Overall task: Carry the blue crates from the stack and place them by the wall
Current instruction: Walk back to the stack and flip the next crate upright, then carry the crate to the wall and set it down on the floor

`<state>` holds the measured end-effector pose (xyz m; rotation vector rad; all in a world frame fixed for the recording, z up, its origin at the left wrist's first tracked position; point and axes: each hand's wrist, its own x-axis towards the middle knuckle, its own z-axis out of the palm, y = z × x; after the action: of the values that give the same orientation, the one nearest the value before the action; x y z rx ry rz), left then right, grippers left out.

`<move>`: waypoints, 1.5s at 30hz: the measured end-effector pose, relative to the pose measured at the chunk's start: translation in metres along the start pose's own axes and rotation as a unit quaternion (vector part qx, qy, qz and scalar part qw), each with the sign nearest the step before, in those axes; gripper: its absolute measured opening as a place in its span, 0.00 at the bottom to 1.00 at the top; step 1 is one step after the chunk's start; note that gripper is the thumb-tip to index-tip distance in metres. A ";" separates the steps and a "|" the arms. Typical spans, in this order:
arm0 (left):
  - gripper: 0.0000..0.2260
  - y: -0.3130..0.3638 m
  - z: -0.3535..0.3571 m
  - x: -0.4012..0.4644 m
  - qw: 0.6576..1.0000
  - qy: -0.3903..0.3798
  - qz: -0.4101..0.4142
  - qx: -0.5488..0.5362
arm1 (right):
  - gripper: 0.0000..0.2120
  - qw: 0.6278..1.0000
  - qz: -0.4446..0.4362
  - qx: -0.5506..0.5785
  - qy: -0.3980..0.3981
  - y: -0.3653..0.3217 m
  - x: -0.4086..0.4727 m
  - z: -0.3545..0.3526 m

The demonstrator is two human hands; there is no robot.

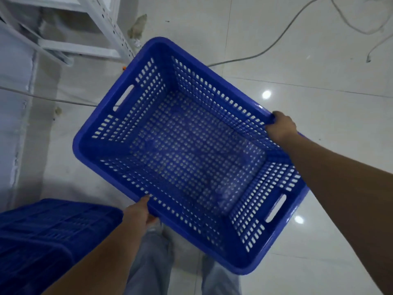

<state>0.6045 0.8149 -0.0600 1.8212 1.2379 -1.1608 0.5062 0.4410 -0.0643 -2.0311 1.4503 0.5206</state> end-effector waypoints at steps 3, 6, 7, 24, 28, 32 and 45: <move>0.12 -0.006 0.010 -0.007 0.999 -0.030 -0.025 -0.020 | 0.26 0.998 -0.057 -0.003 -0.008 -0.015 0.011 -0.003; 0.12 -0.015 0.022 -0.011 0.994 -0.076 -0.042 -0.063 | 0.30 0.997 -0.063 0.033 -0.020 -0.023 0.005 0.000; 0.11 -0.018 0.027 -0.014 0.993 -0.085 -0.046 -0.071 | 0.31 0.997 -0.064 0.031 -0.032 -0.025 0.001 0.003; 0.09 0.070 0.069 -0.054 0.851 0.071 0.371 0.364 | 0.29 0.993 0.038 -0.101 -0.051 0.054 -0.056 0.018; 0.23 0.119 0.031 -0.030 0.771 0.213 0.451 0.395 | 0.31 0.990 0.130 -0.037 0.048 0.087 -0.062 0.011; 0.31 0.147 0.010 0.001 0.869 0.109 0.380 0.299 | 0.34 0.976 0.189 0.013 0.105 0.114 -0.059 0.008; 0.11 0.172 0.007 0.001 0.974 -0.086 0.191 0.090 | 0.33 0.905 0.296 0.296 0.075 0.139 -0.017 -0.025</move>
<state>0.7631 0.7489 -0.0595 1.9342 0.6626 -1.2062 0.3688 0.4036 -0.0680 -1.1598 2.0268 0.1142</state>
